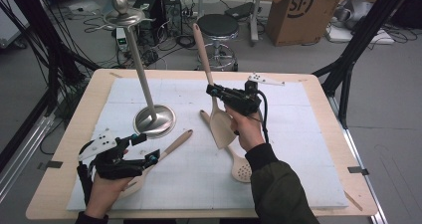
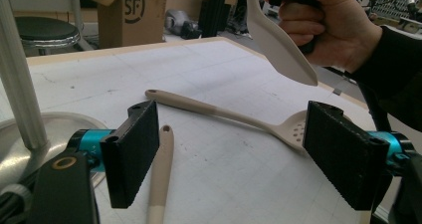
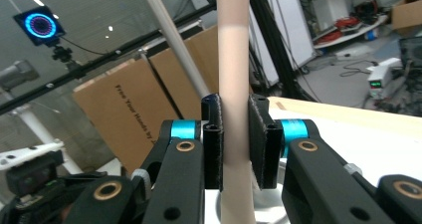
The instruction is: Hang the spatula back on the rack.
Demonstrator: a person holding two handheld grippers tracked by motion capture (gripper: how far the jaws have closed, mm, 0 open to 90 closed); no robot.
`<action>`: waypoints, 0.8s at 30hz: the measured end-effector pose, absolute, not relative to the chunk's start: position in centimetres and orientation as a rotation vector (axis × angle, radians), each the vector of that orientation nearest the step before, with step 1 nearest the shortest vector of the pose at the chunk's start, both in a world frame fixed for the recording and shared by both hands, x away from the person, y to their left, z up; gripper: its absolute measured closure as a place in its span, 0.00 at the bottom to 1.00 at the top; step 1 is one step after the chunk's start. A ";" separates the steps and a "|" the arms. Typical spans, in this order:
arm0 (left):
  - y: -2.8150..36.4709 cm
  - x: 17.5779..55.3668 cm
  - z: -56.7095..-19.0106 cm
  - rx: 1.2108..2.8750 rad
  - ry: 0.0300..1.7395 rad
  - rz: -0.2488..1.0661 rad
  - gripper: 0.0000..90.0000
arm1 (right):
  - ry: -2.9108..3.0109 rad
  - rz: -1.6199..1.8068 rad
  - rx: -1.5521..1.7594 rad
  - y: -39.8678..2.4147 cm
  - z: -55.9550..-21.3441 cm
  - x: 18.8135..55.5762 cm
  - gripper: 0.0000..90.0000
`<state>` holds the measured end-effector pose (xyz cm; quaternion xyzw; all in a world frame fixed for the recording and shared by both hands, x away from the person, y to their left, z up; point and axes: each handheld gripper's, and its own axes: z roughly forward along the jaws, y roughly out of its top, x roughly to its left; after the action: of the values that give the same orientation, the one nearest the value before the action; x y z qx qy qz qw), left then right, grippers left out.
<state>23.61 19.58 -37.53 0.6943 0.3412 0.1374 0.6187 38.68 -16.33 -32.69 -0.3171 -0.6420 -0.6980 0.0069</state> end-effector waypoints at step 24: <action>19.7 23.6 -37.4 1.599 0.785 0.310 0.26 | -1.944 -2.224 -0.789 -11.8 -30.8 37.9 0.87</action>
<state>23.55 19.68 -37.40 0.6948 0.3411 0.1348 0.6186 37.94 -11.77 -30.79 -0.2577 -0.6354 -0.7268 0.0419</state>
